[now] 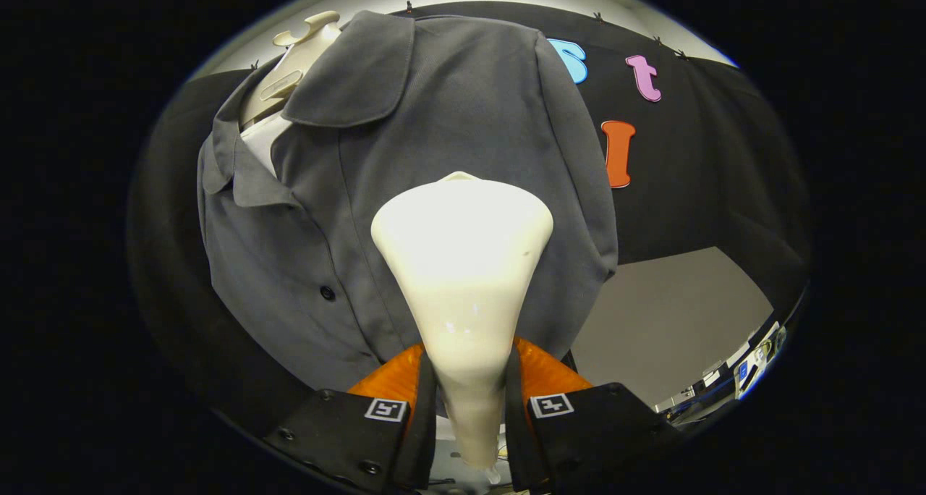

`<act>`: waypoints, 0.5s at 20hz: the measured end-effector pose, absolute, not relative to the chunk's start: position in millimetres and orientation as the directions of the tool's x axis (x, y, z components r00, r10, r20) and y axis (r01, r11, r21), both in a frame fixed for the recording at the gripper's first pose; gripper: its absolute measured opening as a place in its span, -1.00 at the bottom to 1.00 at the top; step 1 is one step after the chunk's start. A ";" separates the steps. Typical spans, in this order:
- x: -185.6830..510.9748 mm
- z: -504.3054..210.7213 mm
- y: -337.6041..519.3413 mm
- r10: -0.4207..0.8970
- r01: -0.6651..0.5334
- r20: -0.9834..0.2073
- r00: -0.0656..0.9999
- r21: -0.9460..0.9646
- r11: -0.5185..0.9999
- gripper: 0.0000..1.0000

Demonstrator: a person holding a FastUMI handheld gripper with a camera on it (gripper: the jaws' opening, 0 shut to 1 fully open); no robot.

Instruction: Iron the clothes twice with a garment steamer, once on the left side and once on the right side.

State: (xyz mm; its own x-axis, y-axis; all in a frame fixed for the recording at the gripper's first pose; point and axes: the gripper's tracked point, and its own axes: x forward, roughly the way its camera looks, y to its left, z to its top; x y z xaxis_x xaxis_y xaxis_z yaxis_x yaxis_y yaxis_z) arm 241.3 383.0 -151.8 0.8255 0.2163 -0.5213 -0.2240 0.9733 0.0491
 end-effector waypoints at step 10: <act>234.6 -210.8 380.2 0.216 -0.226 -0.580 0.785 0.056 0.972 -0.04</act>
